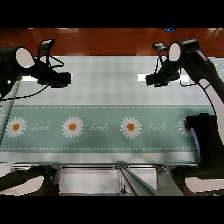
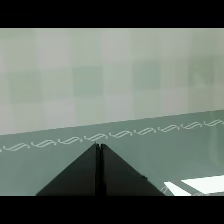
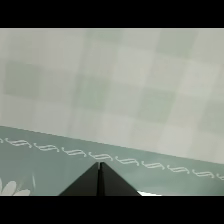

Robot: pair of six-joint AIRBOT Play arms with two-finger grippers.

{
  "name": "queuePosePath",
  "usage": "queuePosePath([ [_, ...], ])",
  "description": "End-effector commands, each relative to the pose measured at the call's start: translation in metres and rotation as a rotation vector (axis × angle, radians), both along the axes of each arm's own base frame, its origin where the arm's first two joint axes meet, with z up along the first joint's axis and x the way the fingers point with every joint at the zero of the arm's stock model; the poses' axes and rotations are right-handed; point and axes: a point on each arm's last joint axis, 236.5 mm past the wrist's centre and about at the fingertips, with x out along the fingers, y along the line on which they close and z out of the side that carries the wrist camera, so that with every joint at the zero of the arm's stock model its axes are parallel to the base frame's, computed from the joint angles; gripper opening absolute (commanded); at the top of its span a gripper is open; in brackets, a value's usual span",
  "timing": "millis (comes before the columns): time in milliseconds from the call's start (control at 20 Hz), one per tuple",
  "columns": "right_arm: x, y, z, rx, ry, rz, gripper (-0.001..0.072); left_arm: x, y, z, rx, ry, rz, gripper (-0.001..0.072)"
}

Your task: Fold the shirts.

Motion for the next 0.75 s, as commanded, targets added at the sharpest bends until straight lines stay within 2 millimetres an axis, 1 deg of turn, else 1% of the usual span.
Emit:
queuePosePath([
  [0, -0.0111, -0.0054, -0.0110, -0.068, 0.061, 0.002, 0.0025, -0.0131, 0.0111, -0.0128, 0.041, 0.070, 0.024, 0.0019],
  [250, -0.0108, -0.0054, -0.0110, -0.068, 0.060, 0.003, 0.0025, -0.0136, 0.0109, -0.0180, 0.043, 0.085, 0.023, 0.0019],
  [700, -0.0108, -0.0054, -0.0110, -0.068, 0.060, 0.003, 0.0025, -0.0136, 0.0109, -0.0184, 0.043, 0.086, 0.023, 0.0019],
])
